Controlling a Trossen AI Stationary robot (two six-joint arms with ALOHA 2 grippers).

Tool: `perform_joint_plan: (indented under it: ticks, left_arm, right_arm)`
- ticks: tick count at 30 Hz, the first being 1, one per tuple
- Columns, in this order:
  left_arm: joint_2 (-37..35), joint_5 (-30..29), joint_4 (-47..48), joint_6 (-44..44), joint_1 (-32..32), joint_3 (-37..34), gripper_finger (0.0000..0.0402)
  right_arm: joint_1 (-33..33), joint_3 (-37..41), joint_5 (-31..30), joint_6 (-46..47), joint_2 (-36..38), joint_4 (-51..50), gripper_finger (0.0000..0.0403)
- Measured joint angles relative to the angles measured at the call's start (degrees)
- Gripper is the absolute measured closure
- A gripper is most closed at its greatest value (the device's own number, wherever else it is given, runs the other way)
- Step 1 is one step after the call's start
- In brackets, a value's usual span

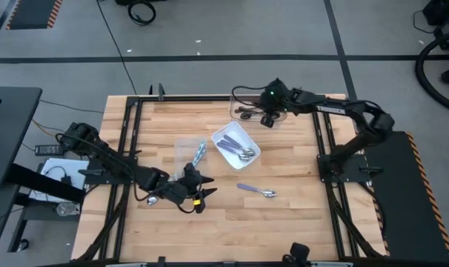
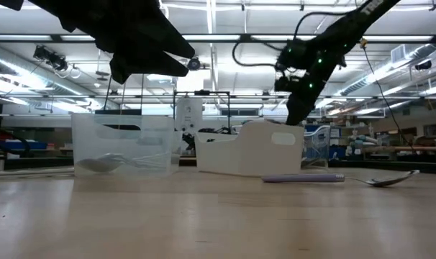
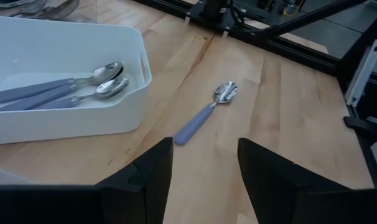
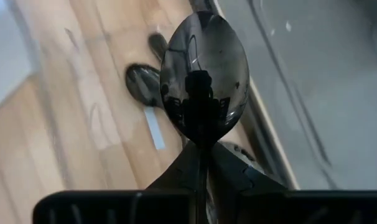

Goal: Sort silverware by color (type)
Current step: Put the black spoon into the top transparent bin, then put the white-green patterned spoon into the bottom transparent bin

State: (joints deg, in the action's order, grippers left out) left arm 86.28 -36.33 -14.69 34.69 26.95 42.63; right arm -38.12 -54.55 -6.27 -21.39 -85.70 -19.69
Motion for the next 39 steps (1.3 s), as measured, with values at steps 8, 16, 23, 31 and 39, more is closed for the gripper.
perform_joint_plan:
  ticks: [8, 16, 23, 31, 39]
  left_arm:
    - [0.0, 0.0, 0.0, 0.6, -0.5, 0.0, 0.0214]
    - [0.0, 0.0, 0.1, 0.6, -0.3, 0.0, 0.0214]
    - [0.0, 0.0, 0.4, 0.6, -0.3, 0.0, 0.0214]
    - [0.0, 0.0, 3.2, 0.7, -0.3, 0.0, 0.0214]
    - [-0.5, 0.0, 11.0, 6.1, -0.5, 0.0, 0.0214]
  right_arm:
    - [-0.7, -2.8, 0.4, 4.5, -5.7, -0.9, 0.0362]
    - [-0.7, -3.3, 1.1, 4.0, -7.0, -1.0, 0.0348]
    - [-0.7, -3.3, 2.9, 3.4, -6.9, -2.6, 0.0335]
    - [1.4, -3.3, 2.8, 3.4, -3.4, -2.9, 0.0297]
    - [7.5, -3.3, 1.8, 3.7, 2.8, -3.3, 0.0269]
